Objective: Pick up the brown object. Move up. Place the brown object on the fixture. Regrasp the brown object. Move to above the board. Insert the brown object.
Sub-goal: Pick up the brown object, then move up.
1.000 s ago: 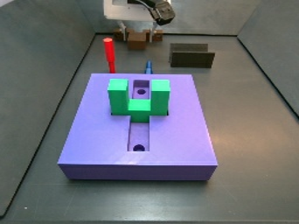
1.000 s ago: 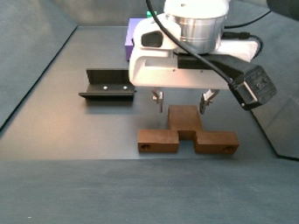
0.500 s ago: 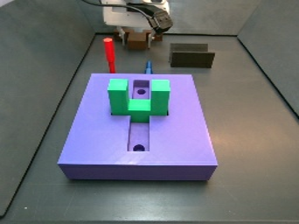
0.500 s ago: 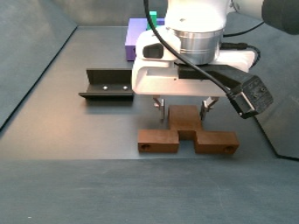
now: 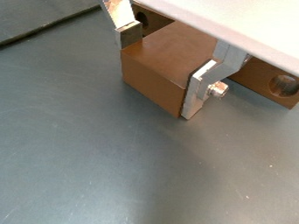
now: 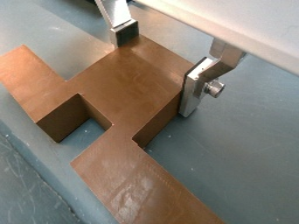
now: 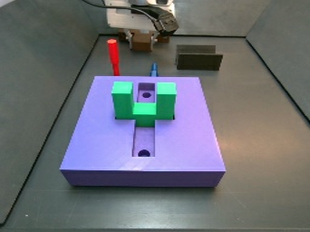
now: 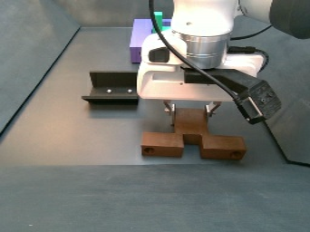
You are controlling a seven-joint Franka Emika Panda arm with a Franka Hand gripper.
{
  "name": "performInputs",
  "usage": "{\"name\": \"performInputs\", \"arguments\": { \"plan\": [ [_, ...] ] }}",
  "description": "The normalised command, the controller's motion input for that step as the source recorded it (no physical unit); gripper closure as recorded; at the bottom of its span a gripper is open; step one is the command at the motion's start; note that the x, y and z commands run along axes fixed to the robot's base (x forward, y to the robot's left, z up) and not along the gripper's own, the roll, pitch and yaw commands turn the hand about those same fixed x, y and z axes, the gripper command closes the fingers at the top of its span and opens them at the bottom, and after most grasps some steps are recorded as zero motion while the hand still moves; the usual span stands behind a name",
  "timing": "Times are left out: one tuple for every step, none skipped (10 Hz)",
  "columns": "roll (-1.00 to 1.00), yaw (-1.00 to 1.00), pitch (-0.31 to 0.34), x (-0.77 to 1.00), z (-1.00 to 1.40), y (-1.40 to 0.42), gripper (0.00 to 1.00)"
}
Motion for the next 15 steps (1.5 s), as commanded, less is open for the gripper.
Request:
{"name": "performInputs", "arguments": {
  "plan": [
    [0.0, 0.0, 0.0, 0.0, 0.0, 0.0, 1.0],
    [0.0, 0.0, 0.0, 0.0, 0.0, 0.0, 1.0],
    [0.0, 0.0, 0.0, 0.0, 0.0, 0.0, 1.0],
    [0.0, 0.0, 0.0, 0.0, 0.0, 0.0, 1.0],
    [0.0, 0.0, 0.0, 0.0, 0.0, 0.0, 1.0],
    [0.0, 0.0, 0.0, 0.0, 0.0, 0.0, 1.0],
    [0.0, 0.0, 0.0, 0.0, 0.0, 0.0, 1.0],
    [0.0, 0.0, 0.0, 0.0, 0.0, 0.0, 1.0],
    [0.0, 0.0, 0.0, 0.0, 0.0, 0.0, 1.0],
    [0.0, 0.0, 0.0, 0.0, 0.0, 0.0, 1.0],
    [0.0, 0.0, 0.0, 0.0, 0.0, 0.0, 1.0],
    [0.0, 0.0, 0.0, 0.0, 0.0, 0.0, 1.0],
    [0.0, 0.0, 0.0, 0.0, 0.83, 0.0, 1.0],
    [0.0, 0.03, 0.023, -0.03, 0.79, -0.01, 1.0],
    [0.04, 0.03, 0.037, -0.06, 0.5, -0.01, 1.0]
  ]
}}
